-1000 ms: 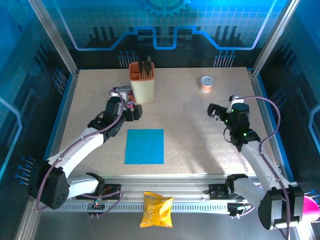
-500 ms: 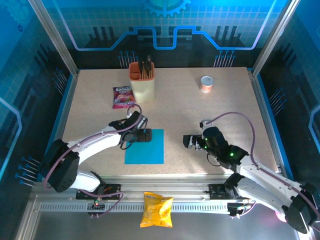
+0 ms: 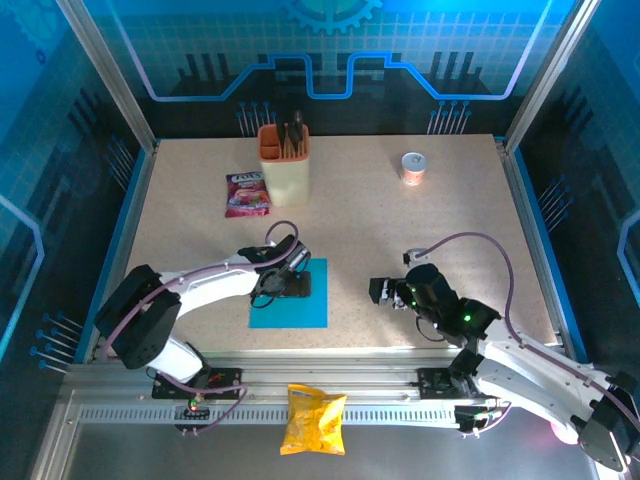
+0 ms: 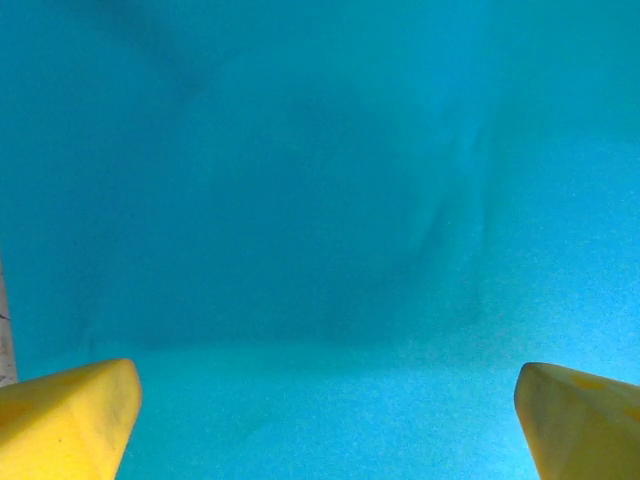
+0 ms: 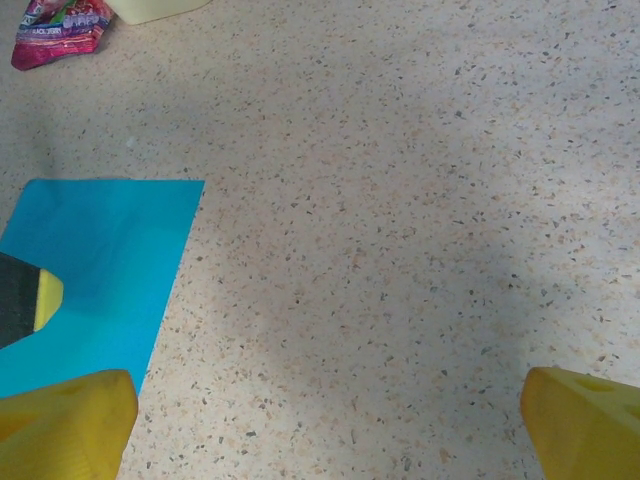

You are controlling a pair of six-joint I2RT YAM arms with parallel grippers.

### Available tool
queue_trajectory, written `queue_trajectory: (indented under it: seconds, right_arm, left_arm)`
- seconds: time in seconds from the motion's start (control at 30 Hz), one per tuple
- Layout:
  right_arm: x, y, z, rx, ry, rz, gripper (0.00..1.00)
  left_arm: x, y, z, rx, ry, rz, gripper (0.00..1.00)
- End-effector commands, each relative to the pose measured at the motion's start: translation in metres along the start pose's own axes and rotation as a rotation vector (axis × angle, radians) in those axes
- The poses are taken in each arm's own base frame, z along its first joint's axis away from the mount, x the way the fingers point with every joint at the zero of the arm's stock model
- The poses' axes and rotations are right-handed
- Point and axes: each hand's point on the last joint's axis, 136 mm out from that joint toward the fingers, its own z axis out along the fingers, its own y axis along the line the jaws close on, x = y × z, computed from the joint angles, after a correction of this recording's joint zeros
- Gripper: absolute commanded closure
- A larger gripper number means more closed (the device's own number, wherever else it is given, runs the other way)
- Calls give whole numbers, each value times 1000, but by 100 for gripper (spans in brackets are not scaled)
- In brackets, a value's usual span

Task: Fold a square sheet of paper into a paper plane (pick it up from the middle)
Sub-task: First fold the square sheet of paper in half at the center of the table.

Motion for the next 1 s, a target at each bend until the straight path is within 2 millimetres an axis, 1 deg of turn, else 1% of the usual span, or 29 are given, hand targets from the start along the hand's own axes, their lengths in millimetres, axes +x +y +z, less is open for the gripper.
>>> queue_trajectory:
  seconds: [0.0,0.03,0.17,0.4,0.6,0.97]
  right_arm:
    - [10,-6,1,24,18,10,1]
    - [11,-6,1,22,18,13,1]
    - [11,-7,1,21,14,19,1]
    - [12,-8,2,29,16,9,1]
    - [13,-9,3,33,18,12,1]
    - [15,-9,8,38,28,7,1]
  left_arm:
    - [-4,-9,1,3,5,-7,5]
    - [-5,-11,2,5,6,-2,7]
    - [-6,-14,7,-8,17,12,9]
    - [-3,-14,10,-36,22,33,9]
    - [2,-12,10,-61,15,36,10]
    - [13,-2,17,-104,29,27,10]
